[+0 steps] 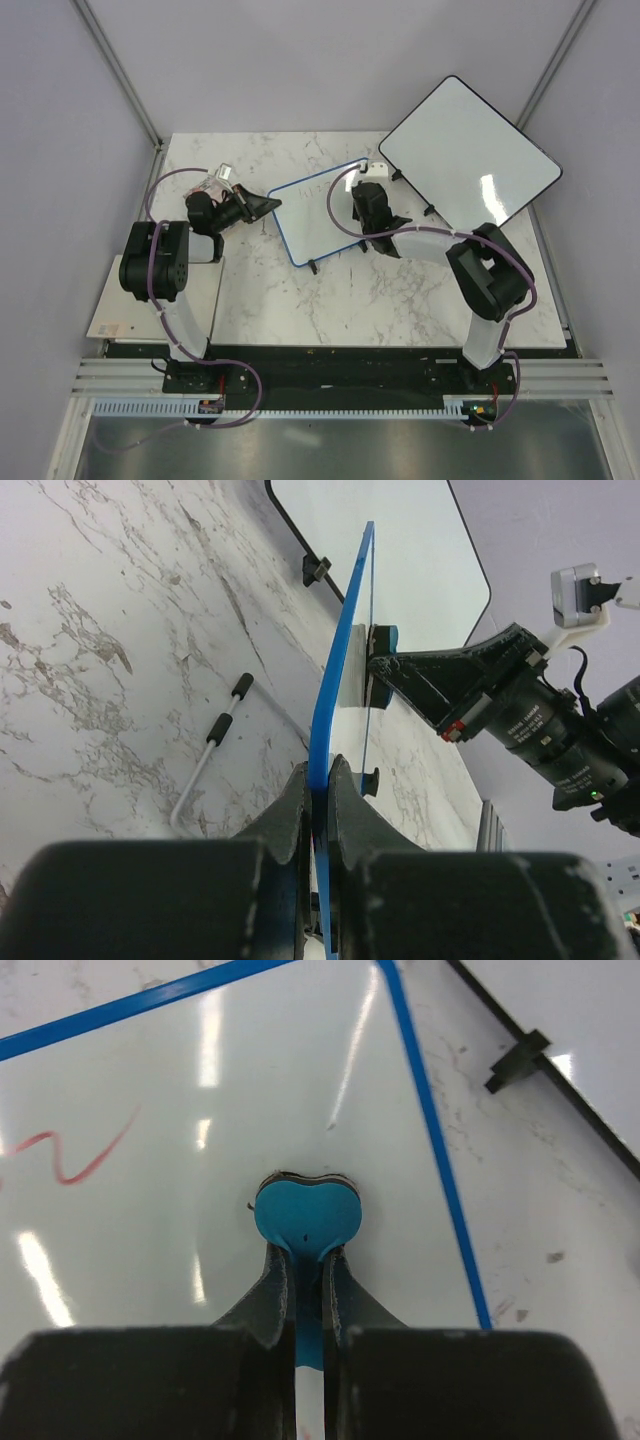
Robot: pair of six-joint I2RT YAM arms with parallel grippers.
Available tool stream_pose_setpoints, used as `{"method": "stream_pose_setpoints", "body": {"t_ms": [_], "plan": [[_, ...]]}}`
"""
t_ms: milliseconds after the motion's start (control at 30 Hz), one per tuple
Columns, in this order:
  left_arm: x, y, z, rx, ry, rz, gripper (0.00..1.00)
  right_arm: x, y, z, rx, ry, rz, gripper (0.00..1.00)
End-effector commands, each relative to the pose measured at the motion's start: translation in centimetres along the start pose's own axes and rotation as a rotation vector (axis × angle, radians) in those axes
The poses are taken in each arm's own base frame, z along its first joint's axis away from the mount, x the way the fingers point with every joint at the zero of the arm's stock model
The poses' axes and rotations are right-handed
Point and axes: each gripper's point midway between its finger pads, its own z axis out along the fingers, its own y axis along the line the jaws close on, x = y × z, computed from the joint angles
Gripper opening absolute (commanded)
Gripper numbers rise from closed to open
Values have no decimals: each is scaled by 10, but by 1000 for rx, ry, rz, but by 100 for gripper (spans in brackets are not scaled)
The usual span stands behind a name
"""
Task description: Erase the whiteboard
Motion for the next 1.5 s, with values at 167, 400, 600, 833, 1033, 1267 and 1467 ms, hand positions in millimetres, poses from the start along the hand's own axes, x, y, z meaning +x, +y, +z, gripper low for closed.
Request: {"method": "stream_pose_setpoints", "body": {"t_ms": [167,400,600,833,1033,1267,1467], "plan": [[31,8,-5,21,105,42,2,80,-42,-6,76,260,-161,0],[32,5,-4,28,109,43,2,65,-2,-9,-1,222,-152,0],[32,2,-3,37,113,51,2,21,19,-3,-22,145,-119,0],[34,2,-2,42,119,45,2,-4,33,10,-25,100,-143,0],[35,1,-1,49,127,46,2,2,61,11,-89,101,-192,0],[36,0,0,54,133,45,2,28,117,-10,-253,141,-252,0],[37,-2,0,58,138,50,2,57,168,-28,-408,209,-304,0]]}}
